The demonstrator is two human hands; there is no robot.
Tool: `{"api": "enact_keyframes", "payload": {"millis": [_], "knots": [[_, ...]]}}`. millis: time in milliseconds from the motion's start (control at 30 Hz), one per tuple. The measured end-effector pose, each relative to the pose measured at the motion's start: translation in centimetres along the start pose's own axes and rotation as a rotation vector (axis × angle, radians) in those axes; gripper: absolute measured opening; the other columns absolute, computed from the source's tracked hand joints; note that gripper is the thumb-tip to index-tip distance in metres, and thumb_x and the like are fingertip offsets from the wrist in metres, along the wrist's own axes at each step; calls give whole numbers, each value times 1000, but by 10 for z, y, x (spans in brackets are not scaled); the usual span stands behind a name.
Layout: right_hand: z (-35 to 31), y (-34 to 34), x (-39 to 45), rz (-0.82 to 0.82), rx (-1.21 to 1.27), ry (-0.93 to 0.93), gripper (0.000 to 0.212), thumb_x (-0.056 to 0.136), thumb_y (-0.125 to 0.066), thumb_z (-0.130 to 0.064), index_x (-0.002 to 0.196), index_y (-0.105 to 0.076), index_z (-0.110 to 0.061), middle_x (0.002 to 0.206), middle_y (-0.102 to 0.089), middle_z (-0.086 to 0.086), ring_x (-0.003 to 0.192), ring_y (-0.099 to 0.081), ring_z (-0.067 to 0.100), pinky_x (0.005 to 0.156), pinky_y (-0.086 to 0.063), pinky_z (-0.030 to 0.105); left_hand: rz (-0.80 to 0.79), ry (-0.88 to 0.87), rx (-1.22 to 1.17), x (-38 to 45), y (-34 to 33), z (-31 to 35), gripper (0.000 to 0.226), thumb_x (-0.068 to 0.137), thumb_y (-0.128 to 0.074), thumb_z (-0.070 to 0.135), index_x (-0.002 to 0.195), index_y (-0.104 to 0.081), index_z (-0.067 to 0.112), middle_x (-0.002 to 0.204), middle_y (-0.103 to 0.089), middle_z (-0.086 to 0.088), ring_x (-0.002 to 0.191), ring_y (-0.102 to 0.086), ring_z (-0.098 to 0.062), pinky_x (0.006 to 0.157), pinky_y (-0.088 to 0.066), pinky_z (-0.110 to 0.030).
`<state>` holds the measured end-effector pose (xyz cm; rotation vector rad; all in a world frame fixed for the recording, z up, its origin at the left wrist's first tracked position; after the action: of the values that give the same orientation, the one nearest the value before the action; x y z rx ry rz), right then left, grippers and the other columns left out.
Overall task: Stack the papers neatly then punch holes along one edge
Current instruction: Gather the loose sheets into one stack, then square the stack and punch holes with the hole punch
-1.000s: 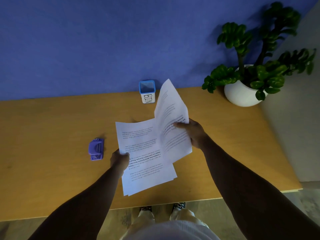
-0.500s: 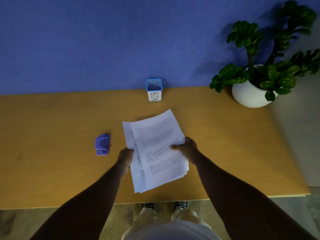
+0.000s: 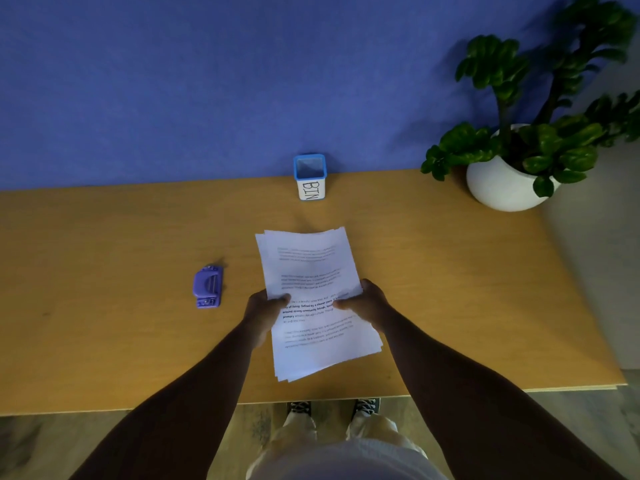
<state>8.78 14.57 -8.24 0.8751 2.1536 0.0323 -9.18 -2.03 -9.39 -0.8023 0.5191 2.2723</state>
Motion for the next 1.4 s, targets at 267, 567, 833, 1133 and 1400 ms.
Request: {"api": "enact_keyframes", "payload": {"millis": [267, 567, 833, 1133, 1400], "knots": [[1, 32, 5, 73, 19, 12, 64, 66, -88, -15, 122, -58, -7, 118, -67, 6, 109, -63, 28, 94, -55, 43, -239, -82, 120, -1, -12, 26, 35, 97, -60, 14, 132, -58, 11, 128, -66, -3, 121, -59, -24, 104, -43, -38], [-25, 52, 1, 44, 233, 140, 47, 74, -82, -12, 117, -64, -14, 112, -71, 1, 101, -67, 20, 77, -55, 26, -355, -172, 98, -3, -20, 64, 25, 96, -62, 16, 120, -65, 22, 121, -71, 4, 111, -65, -13, 89, -51, -29], [-78, 71, -11, 82, 352, 327, 33, 71, -82, -12, 102, -73, -23, 99, -77, -5, 91, -73, 18, 80, -61, 36, -132, -406, 23, -9, -20, 121, 15, 87, -74, 16, 98, -73, 27, 95, -78, 12, 91, -73, -7, 70, -55, -19], [-105, 82, -26, 251, 303, 487, 38, 78, -71, -5, 110, -65, -24, 98, -70, -10, 87, -66, 4, 65, -55, 16, -81, -548, -167, -26, -33, 151, 21, 81, -80, 11, 99, -75, 22, 100, -78, 6, 91, -74, -11, 71, -58, -20], [-74, 76, -21, 218, 265, 380, 30, 77, -75, -5, 90, -63, -30, 89, -67, -15, 82, -64, 5, 55, -53, 11, -151, -521, -52, -26, -40, 127, 33, 77, -83, 8, 106, -72, 21, 105, -77, 4, 95, -74, -17, 75, -59, -28]]}}
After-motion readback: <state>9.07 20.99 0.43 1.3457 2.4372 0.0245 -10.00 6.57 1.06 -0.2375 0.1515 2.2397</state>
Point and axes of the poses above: each hand's wrist, its own x-axis towards the middle knuckle, its own y-axis out of the back of the hand, z = x × y, the point moved 9 cm from there along x, towards the middle knuckle
